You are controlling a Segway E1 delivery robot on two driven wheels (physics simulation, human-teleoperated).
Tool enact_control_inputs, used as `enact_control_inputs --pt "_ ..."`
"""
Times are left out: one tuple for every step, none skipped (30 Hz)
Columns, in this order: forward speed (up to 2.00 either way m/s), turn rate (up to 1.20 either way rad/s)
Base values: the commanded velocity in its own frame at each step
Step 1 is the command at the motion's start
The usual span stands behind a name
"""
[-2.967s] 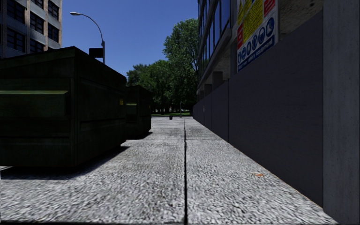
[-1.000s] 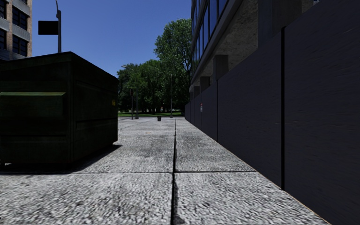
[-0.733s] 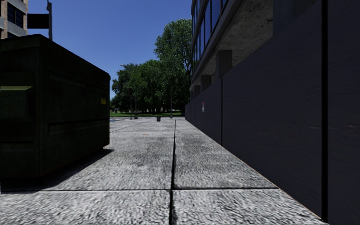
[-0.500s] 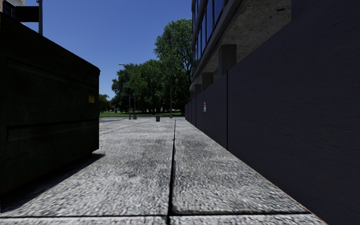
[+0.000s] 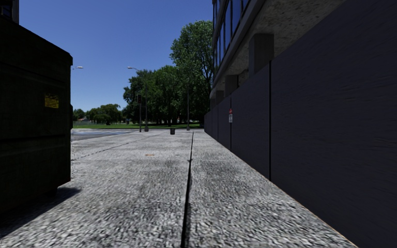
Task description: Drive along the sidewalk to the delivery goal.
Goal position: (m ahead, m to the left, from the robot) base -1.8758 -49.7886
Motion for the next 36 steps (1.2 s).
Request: enact_control_inputs --pt "2.00 0.00" --pt "2.00 0.00" --pt "2.00 0.00" --pt "2.00 0.00" --pt "2.00 0.00" --pt "2.00 0.00" --pt "2.00 0.00" --pt "2.00 0.00" --pt "2.00 0.00" --pt "2.00 0.00" --pt "2.00 0.00" --pt "2.00 0.00" --pt "2.00 0.00" --pt "2.00 0.00" --pt "2.00 0.00" --pt "2.00 0.00" --pt "2.00 0.00" --pt "2.00 0.00" --pt "2.00 0.00" --pt "2.00 0.00" --pt "2.00 0.00" --pt "2.00 0.00" --pt "2.00 0.00" --pt "2.00 0.00" --pt "2.00 0.00" --pt "2.00 0.00" --pt "2.00 0.00" --pt "2.00 0.00" --pt "2.00 0.00" --pt "2.00 0.00" --pt "2.00 0.00" --pt "2.00 0.00" --pt "2.00 0.00" --pt "2.00 0.00" --pt "2.00 0.00" --pt "2.00 0.00"
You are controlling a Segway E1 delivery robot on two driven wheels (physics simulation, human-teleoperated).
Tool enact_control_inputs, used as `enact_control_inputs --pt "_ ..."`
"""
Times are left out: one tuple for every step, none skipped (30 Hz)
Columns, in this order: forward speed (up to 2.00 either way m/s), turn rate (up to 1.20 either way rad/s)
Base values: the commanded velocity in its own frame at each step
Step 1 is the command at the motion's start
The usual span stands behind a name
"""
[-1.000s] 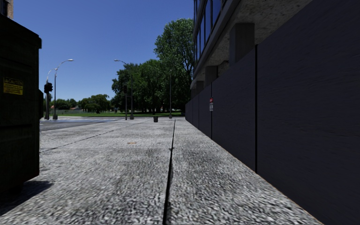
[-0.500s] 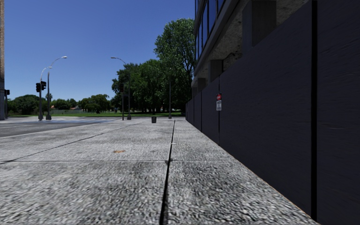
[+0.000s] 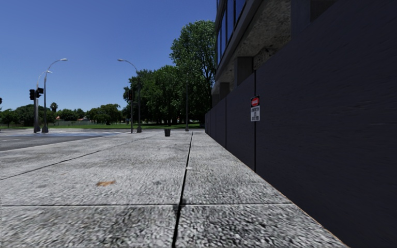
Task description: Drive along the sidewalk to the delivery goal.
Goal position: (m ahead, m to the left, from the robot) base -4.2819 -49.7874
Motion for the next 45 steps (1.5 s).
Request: enact_control_inputs --pt "2.00 0.00" --pt "2.00 0.00" --pt "2.00 0.00" --pt "2.00 0.00" --pt "2.00 0.00" --pt "2.00 0.00" --pt "2.00 0.00" --pt "2.00 0.00" --pt "2.00 0.00" --pt "2.00 0.00" --pt "2.00 0.00" --pt "2.00 0.00" --pt "2.00 0.00" --pt "2.00 0.00" --pt "2.00 0.00" --pt "2.00 0.00" --pt "2.00 0.00" --pt "2.00 0.00" --pt "2.00 0.00" --pt "2.00 0.00" --pt "2.00 0.00" --pt "2.00 0.00" --pt "2.00 0.00" --pt "2.00 0.00" --pt "2.00 0.00" --pt "2.00 0.00" --pt "2.00 0.00" --pt "2.00 0.00" --pt "2.00 0.00" --pt "2.00 0.00" --pt "2.00 0.00" --pt "2.00 0.00" --pt "2.00 0.00" --pt "2.00 0.00" --pt "2.00 0.00" --pt "2.00 0.00" --pt "2.00 0.00" --pt "2.00 0.00" --pt "2.00 0.00" --pt "2.00 0.00" --pt "2.00 0.00" --pt "2.00 0.00" --pt "2.00 0.00" --pt "2.00 0.00" --pt "2.00 0.00"
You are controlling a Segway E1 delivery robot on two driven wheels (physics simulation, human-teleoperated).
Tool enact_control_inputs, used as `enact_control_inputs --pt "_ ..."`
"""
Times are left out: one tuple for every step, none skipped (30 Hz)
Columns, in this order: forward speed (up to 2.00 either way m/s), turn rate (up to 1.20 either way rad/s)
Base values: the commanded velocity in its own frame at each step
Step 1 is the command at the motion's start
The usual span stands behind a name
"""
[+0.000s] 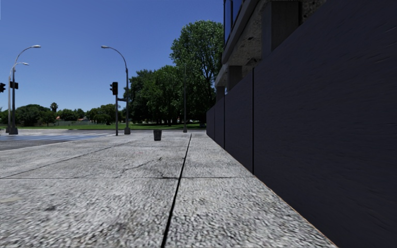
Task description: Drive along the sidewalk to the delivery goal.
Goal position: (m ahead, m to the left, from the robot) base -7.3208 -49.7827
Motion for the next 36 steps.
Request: enact_control_inputs --pt "2.00 0.00" --pt "2.00 0.00" --pt "2.00 0.00" --pt "2.00 0.00" --pt "2.00 0.13" --pt "2.00 0.13" --pt "2.00 0.57" --pt "2.00 0.67" --pt "2.00 0.70" --pt "2.00 0.27" --pt "2.00 0.04" --pt "2.00 0.00" --pt "2.00 0.00" --pt "2.00 0.00" --pt "2.00 0.00" --pt "2.00 0.00" --pt "2.00 0.00" --pt "2.00 0.00" --pt "2.00 0.00" --pt "2.00 0.00" --pt "2.00 0.00" --pt "2.00 0.00" --pt "2.00 0.00" --pt "2.00 0.00" --pt "2.00 0.00" --pt "2.00 0.00" --pt "2.00 0.00" --pt "2.00 0.00" --pt "2.00 0.00" --pt "2.00 0.00" --pt "2.00 0.00" --pt "2.00 0.00" --pt "2.00 0.00" --pt "2.00 0.00" --pt "2.00 0.00" --pt "2.00 0.00"
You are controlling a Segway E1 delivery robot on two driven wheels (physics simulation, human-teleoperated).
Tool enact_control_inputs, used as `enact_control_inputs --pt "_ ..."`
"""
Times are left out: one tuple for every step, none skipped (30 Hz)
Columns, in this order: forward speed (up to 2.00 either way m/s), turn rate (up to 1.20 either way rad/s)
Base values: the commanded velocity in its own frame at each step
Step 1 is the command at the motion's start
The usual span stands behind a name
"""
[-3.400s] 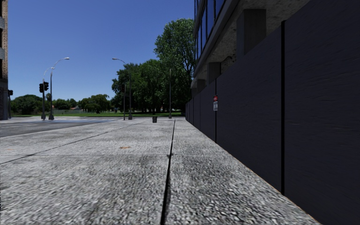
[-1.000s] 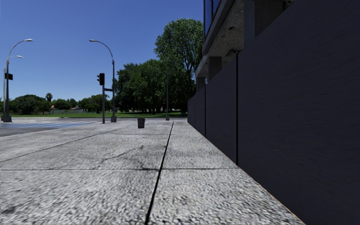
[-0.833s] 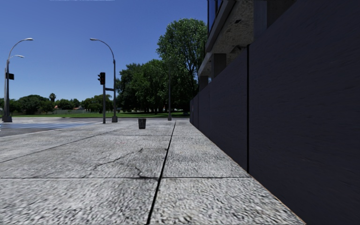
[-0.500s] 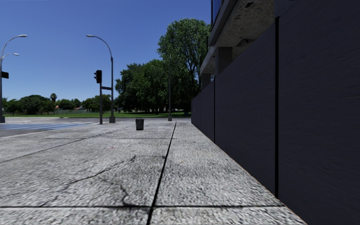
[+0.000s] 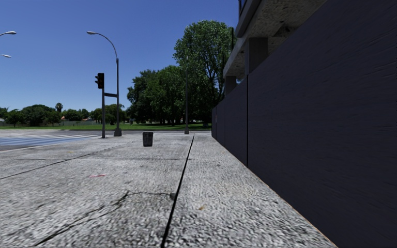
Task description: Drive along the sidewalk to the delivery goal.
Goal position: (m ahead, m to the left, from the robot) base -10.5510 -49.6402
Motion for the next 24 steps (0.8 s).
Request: enact_control_inputs --pt "2.00 0.00" --pt "2.00 0.00" --pt "2.00 0.00" --pt "2.00 0.00" --pt "2.00 0.00" --pt "2.00 0.00" --pt "2.00 0.00" --pt "2.00 0.00" --pt "2.00 0.00" --pt "2.00 0.00" --pt "2.00 0.00" --pt "2.00 0.00" --pt "2.00 0.00" --pt "2.00 0.00" --pt "2.00 0.00" --pt "2.00 0.00" --pt "2.00 0.00" --pt "2.00 0.00" --pt "2.00 0.00" --pt "2.00 0.00" --pt "2.00 0.00" --pt "2.00 0.00" --pt "2.00 0.00" --pt "2.00 0.00"
